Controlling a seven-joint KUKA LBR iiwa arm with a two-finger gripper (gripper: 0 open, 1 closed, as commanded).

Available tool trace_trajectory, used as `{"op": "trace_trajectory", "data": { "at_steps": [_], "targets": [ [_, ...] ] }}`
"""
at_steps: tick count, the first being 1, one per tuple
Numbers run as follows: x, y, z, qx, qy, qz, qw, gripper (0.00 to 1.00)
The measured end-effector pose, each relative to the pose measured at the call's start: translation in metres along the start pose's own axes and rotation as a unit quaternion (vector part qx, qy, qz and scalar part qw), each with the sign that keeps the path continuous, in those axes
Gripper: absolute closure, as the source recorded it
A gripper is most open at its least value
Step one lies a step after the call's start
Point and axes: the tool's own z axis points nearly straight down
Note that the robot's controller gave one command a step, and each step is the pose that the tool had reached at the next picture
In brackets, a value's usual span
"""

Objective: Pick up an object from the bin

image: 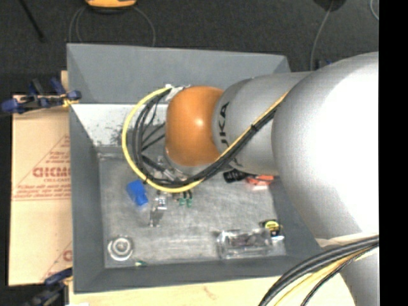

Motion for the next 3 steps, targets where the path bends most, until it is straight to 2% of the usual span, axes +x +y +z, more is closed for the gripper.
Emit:
{"op": "trace_trajectory", "data": {
  "at_steps": [1, 2, 3],
  "targets": [
    [-0.0190, 0.0480, 0.0314, -0.001, -0.0030, -0.138, 0.9905, 0.00],
    [-0.0206, 0.0489, 0.0287, -0.003, -0.0063, -0.136, 0.9907, 1.00],
    [-0.0183, 0.0485, 0.0313, -0.002, -0.0025, -0.136, 0.9907, 0.00]
  ]
}}
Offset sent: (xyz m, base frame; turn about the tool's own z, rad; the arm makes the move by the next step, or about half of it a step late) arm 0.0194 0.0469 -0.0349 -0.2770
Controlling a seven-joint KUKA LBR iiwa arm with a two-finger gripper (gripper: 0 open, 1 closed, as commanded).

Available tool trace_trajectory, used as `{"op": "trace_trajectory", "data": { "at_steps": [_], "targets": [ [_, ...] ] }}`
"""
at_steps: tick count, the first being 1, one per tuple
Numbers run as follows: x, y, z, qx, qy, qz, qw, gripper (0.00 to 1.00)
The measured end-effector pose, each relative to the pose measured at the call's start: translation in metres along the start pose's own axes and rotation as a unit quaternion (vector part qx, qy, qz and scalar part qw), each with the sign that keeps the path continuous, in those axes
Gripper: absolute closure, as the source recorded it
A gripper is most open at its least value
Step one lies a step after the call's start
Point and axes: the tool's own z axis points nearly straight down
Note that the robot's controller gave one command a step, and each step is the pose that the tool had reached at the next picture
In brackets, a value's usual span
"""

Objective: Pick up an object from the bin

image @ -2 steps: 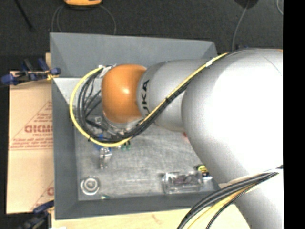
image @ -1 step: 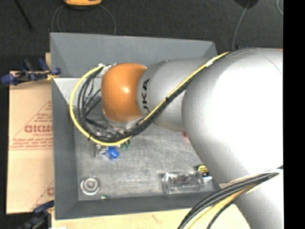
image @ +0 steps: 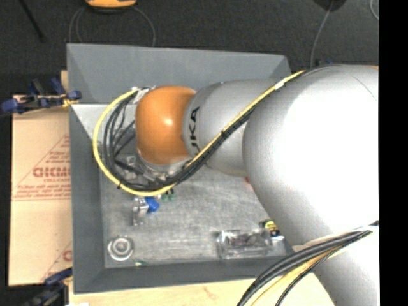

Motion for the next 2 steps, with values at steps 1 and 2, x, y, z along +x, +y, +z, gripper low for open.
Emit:
{"op": "trace_trajectory", "data": {
  "at_steps": [1, 2],
  "targets": [
    [0.0143, -0.0395, -0.0014, -0.001, -0.0039, 0.013, 0.9999, 0.00],
    [0.0114, -0.0384, -0.0043, -0.001, -0.0075, 0.013, 0.9999, 1.00]
  ]
}}
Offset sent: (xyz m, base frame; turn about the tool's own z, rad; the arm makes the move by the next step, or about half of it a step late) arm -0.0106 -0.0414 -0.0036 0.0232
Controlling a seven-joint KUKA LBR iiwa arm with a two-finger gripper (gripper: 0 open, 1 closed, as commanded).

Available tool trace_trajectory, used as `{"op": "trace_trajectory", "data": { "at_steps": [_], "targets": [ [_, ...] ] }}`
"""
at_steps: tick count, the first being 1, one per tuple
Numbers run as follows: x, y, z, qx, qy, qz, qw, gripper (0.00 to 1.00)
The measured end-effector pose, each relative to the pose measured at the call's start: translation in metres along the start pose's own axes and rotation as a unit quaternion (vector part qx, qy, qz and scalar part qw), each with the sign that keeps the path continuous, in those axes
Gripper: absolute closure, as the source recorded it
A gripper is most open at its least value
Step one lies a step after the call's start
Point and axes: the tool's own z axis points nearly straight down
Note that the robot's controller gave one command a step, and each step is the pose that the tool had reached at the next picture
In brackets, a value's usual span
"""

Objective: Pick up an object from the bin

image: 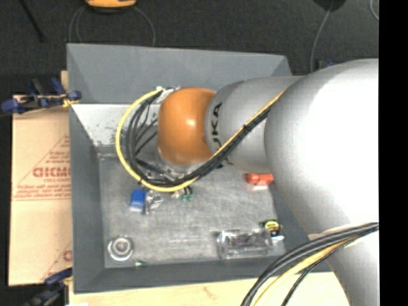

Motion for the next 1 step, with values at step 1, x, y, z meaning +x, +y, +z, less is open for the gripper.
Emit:
{"op": "trace_trajectory", "data": {
  "at_steps": [1],
  "targets": [
    [0.0002, -0.0237, -0.1315, 0.002, 0.0051, -0.066, 0.9978, 1.00]
  ]
}}
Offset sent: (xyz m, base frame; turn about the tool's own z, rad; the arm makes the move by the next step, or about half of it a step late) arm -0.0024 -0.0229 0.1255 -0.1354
